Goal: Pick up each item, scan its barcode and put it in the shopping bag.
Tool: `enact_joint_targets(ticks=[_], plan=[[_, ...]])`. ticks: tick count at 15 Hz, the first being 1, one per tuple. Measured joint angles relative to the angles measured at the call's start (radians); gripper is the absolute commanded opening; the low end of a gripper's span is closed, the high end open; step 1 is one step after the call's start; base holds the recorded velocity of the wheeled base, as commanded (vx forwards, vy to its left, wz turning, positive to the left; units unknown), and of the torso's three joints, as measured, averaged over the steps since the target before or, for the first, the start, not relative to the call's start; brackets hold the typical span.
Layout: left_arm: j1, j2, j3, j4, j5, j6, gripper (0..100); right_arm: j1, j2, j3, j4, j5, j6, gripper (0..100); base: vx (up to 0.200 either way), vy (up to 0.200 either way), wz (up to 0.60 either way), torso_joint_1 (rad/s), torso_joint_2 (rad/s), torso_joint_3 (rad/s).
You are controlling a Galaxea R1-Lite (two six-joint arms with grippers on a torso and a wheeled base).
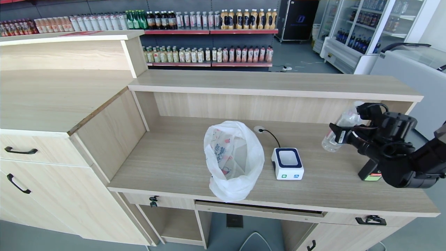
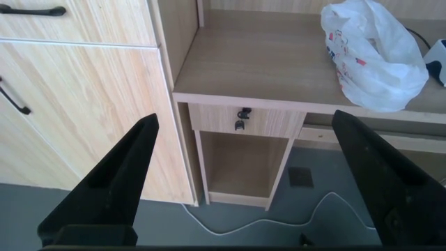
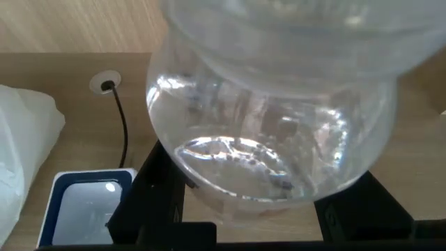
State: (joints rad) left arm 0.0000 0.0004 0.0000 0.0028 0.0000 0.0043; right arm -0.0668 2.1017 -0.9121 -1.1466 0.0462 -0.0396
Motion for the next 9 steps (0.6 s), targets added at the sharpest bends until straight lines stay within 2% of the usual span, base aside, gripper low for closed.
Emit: enact_joint_targets(ticks=[2,4,9], plan=[[0.0,0.0,0.0,0.0,0.0,0.0,100,-0.011,-0.035,0.017,0.035,-0.034,-0.013,0,0.0,0.0,0.0,0.0,0.0,0.0],[0.0,0.0,0.0,0.0,0.0,0.0,100,-0.011,-0.067,0.05,0.036,-0.07,-0.098,0,0.0,0.0,0.0,0.0,0.0,0.0],[0.0,0.0,0.0,0.0,0.0,0.0,100,-0.003,-0.13,0.12,0.037,-0.078,-0.249,0,0.0,0.0,0.0,0.0,0.0,0.0]])
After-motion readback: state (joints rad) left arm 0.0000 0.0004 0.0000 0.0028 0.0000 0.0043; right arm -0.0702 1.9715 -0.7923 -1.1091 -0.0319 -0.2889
